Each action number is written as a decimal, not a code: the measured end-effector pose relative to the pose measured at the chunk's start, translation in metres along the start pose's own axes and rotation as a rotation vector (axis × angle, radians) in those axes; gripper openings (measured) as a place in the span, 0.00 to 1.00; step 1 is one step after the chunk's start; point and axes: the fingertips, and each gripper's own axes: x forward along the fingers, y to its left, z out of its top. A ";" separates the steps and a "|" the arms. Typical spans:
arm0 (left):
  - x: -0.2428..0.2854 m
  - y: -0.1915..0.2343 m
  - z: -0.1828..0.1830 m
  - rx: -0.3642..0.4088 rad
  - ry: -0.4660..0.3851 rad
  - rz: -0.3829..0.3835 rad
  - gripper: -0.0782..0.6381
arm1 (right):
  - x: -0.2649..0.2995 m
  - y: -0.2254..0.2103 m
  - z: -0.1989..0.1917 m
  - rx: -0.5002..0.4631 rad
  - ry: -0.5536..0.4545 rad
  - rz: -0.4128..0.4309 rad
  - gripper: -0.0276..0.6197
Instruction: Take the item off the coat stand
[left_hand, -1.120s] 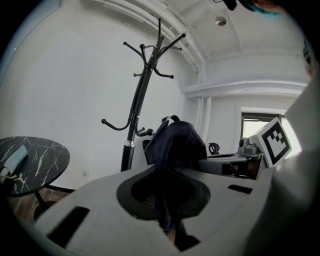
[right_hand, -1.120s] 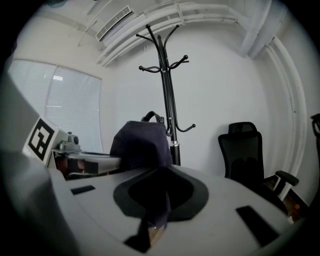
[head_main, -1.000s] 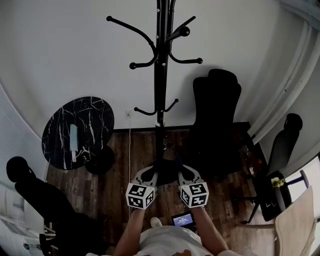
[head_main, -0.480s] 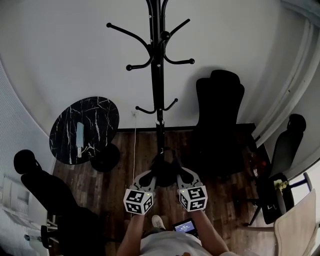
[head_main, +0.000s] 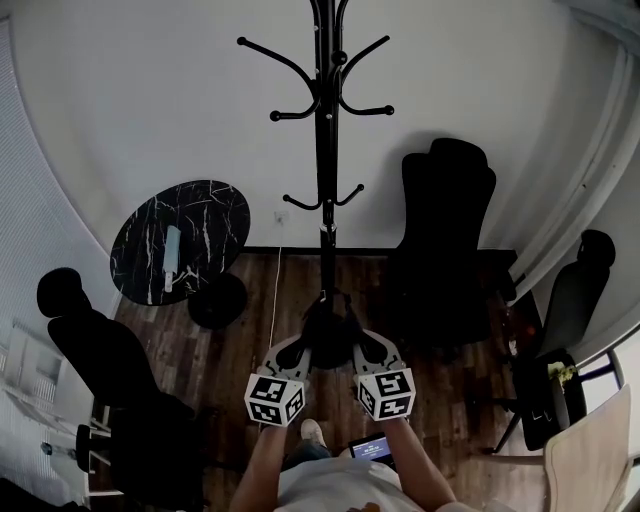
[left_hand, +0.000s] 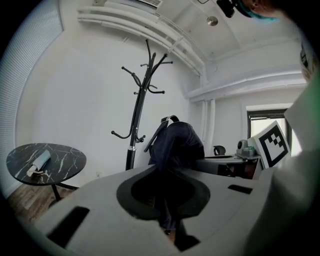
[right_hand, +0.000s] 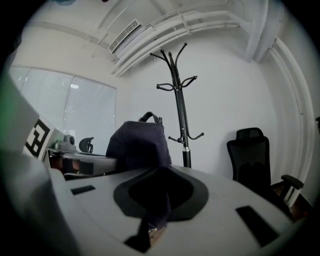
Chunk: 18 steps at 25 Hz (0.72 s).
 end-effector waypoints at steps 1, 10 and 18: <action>-0.003 -0.002 0.000 0.002 -0.003 0.002 0.15 | -0.003 0.001 0.000 -0.002 -0.003 0.002 0.09; -0.017 -0.018 -0.002 0.017 -0.009 0.006 0.15 | -0.024 0.007 -0.002 -0.013 -0.010 0.003 0.09; -0.021 -0.019 -0.002 0.019 -0.009 0.006 0.15 | -0.026 0.009 -0.002 -0.019 -0.007 0.007 0.09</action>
